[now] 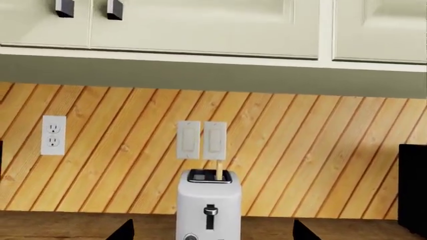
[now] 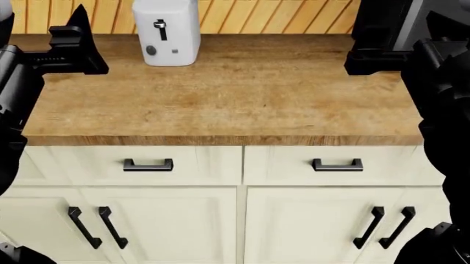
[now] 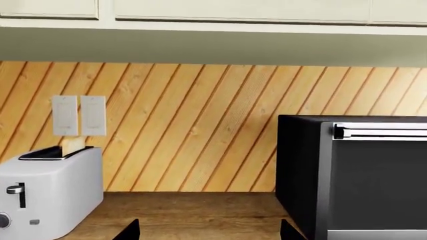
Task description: Push down the lever of the toaster to turn it on.
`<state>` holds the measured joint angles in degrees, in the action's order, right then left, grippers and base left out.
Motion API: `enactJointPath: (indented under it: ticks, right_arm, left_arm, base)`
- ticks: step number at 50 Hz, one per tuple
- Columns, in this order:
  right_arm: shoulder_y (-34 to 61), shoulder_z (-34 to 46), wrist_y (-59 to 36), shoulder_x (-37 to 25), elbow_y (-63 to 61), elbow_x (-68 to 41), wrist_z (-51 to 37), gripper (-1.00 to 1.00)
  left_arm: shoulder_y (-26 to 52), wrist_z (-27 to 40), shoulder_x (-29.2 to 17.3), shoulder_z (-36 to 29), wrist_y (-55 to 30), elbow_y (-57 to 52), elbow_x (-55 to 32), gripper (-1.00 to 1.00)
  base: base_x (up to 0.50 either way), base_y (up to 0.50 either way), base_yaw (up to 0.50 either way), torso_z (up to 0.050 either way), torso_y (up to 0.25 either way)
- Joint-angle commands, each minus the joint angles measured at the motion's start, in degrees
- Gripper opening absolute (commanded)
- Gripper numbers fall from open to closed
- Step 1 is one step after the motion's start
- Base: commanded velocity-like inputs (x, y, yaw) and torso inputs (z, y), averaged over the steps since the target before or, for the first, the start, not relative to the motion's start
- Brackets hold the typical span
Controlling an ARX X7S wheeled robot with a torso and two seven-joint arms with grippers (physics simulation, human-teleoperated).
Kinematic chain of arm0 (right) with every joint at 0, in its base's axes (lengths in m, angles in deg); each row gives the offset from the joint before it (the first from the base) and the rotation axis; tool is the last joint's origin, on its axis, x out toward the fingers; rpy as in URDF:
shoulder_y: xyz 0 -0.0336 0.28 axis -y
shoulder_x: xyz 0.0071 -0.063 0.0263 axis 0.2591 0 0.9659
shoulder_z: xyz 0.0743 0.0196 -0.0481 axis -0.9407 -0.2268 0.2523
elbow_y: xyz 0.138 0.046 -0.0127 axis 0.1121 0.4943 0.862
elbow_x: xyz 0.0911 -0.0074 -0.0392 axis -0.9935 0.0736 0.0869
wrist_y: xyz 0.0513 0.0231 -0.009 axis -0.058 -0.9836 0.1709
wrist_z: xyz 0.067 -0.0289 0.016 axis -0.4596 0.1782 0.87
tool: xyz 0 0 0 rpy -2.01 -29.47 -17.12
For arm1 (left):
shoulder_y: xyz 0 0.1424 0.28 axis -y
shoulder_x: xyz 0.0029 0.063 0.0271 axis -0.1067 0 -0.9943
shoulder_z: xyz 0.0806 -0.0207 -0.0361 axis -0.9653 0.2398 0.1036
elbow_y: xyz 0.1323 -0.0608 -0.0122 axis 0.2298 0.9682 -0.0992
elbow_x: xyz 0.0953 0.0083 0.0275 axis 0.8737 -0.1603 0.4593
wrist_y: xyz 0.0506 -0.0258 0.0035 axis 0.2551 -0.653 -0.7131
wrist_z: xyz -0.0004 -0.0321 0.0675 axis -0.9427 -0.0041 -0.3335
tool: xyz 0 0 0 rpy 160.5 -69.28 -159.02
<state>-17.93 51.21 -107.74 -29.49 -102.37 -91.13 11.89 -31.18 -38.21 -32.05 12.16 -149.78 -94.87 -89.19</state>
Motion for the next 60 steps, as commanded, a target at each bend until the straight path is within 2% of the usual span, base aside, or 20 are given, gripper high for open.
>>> enactJointPath:
  ticks: [1, 31, 35, 60]
  right_arm:
    - [0.01, 0.02, 0.19, -0.03, 0.37, -0.10, -0.25, 1.00]
    - [-0.17, 0.49, 1.11, -0.46, 0.92, -0.54, -0.37, 1.00]
    - [-0.16, 0.24, 0.89, -0.45, 0.79, -0.97, -0.13, 1.00]
    - [-0.29, -0.20, 0.26, -0.51, -0.15, -2.00, -0.65, 1.00]
  left_arm:
    - [-0.52, 0.15, -0.21, -0.30, 1.08, 0.23, 0.06, 1.00]
    - [-0.18, 2.04, -0.30, -0.15, -0.27, 0.73, -0.42, 1.00]
    - [-0.03, 2.34, -0.32, 0.04, -0.86, 0.53, -0.66, 1.00]
    - [-0.08, 2.86, -0.36, 0.20, -0.63, 0.69, -1.53, 1.00]
  base:
    - [0.00, 0.00, 0.00, 0.050, 0.000]
    - [0.00, 0.00, 0.00, 0.050, 0.000]
    - [0.00, 0.00, 0.00, 0.000, 0.000]
    - [0.00, 0.50, 0.00, 0.000, 0.000]
